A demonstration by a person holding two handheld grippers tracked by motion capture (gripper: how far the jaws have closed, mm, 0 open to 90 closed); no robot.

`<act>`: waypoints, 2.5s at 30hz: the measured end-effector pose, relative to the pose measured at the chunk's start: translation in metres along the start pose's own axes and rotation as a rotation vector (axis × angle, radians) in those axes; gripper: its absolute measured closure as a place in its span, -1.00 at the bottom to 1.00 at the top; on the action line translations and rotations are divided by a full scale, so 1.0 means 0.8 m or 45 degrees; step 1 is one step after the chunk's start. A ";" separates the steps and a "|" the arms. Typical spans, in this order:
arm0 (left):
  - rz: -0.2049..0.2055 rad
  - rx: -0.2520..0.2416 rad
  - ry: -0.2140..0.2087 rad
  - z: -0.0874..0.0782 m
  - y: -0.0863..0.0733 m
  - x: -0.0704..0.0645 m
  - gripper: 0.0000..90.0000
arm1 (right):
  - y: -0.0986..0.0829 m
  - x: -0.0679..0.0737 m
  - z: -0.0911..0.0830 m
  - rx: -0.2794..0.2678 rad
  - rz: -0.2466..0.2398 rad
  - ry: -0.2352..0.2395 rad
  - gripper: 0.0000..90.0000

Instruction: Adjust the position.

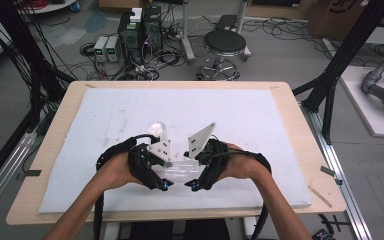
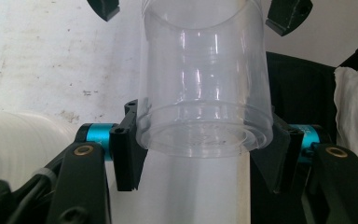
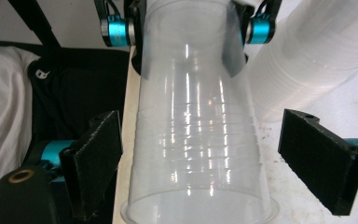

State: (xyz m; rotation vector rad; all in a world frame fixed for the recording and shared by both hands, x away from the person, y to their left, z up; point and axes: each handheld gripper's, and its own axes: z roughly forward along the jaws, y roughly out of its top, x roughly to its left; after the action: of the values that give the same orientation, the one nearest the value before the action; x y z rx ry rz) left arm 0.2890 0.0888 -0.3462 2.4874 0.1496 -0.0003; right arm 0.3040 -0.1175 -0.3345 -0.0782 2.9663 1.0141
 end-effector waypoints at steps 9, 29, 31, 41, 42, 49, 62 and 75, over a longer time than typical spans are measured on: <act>-0.028 -0.154 0.012 0.006 -0.030 -0.011 -0.08 | -0.010 0.005 -0.016 -0.241 -0.006 -0.058 -0.69; -0.067 -0.743 -0.024 0.017 -0.098 -0.005 -0.08 | -0.055 0.018 -0.039 -0.792 0.078 -0.117 -0.69; -0.062 -0.829 -0.030 0.017 -0.103 -0.003 -0.08 | -0.058 0.019 -0.039 -0.816 0.082 -0.115 -0.69; -0.053 -1.056 -0.044 0.015 -0.117 0.001 -0.08 | -0.068 0.021 -0.035 -0.872 0.095 -0.107 -0.69; -0.054 -1.060 -0.046 0.015 -0.117 0.001 -0.08 | -0.068 0.021 -0.034 -0.870 0.099 -0.104 -0.69; -0.049 -1.119 -0.059 0.025 -0.109 -0.001 -0.08 | -0.068 0.019 -0.026 -0.868 0.101 -0.091 -0.69; -0.024 -1.134 -0.086 0.035 -0.090 -0.004 -0.08 | -0.059 0.015 -0.014 -0.915 0.087 -0.050 -0.69; -0.014 -1.114 -0.101 0.043 -0.084 -0.003 -0.08 | -0.054 0.013 -0.004 -0.917 0.085 -0.008 -0.66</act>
State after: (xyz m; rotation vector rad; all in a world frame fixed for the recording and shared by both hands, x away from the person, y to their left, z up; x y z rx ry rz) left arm 0.2808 0.1211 -0.4139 1.6102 0.0995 -0.0311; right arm 0.2955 -0.1541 -0.3590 0.0234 2.4460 2.0152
